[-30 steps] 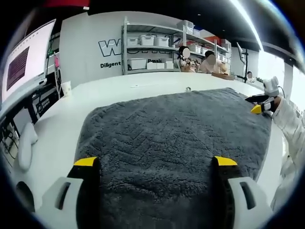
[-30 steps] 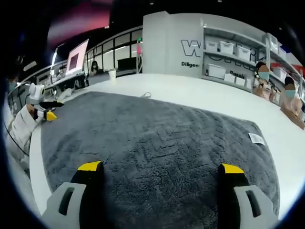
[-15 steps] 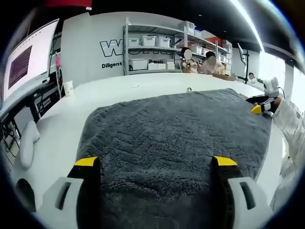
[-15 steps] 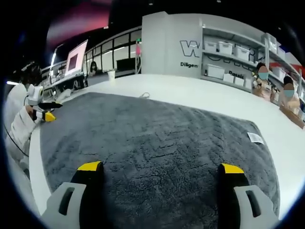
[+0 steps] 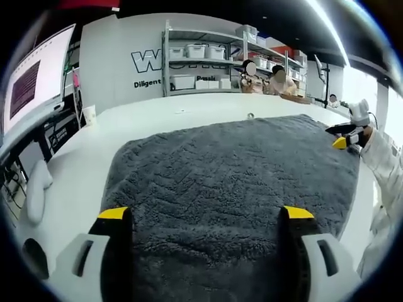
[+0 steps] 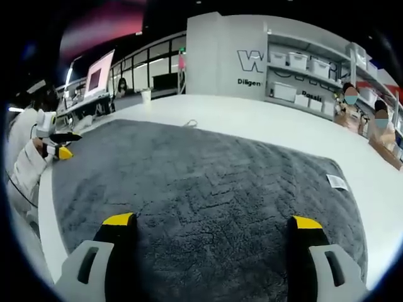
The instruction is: Open the folded towel by lifting each exposed corner and separating the folded layers until the towel lies flat within the target outline without major curled edges
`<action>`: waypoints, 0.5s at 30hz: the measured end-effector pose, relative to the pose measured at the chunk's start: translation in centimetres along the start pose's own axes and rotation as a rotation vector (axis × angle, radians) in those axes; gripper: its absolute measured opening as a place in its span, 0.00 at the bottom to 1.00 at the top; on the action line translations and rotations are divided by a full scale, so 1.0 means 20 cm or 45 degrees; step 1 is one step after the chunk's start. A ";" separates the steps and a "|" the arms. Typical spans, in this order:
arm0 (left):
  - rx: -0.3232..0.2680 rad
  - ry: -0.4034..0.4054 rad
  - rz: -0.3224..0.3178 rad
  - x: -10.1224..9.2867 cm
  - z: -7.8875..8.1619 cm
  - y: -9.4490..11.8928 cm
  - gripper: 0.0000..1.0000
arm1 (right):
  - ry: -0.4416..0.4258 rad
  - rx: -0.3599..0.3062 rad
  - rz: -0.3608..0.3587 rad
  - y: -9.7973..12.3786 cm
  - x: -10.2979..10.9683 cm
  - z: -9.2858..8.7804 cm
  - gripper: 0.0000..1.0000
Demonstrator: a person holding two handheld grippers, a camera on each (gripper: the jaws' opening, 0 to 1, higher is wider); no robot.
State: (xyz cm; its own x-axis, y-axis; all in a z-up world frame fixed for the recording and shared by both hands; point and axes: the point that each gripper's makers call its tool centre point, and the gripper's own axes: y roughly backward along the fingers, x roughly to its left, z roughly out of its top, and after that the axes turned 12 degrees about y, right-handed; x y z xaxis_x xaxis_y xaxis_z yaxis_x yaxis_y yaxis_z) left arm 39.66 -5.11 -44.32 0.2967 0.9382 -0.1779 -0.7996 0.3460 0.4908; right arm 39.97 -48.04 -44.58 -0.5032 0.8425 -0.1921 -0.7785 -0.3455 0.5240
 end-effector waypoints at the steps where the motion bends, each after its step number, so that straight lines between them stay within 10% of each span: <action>1: -0.002 0.000 0.000 0.00 0.00 0.00 0.97 | -0.002 -0.001 -0.002 0.00 0.00 0.00 0.99; 15: -0.025 0.013 0.022 -0.02 0.00 0.05 0.99 | -0.024 0.004 -0.043 0.10 -0.01 -0.04 0.99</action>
State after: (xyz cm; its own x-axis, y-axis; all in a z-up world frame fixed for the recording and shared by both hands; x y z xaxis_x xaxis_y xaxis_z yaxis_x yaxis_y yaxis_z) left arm 38.67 -5.16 -43.68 0.2779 0.9439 -0.1784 -0.8148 0.3299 0.4768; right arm 38.24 -49.11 -44.19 -0.4694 0.8615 -0.1937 -0.7938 -0.3157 0.5198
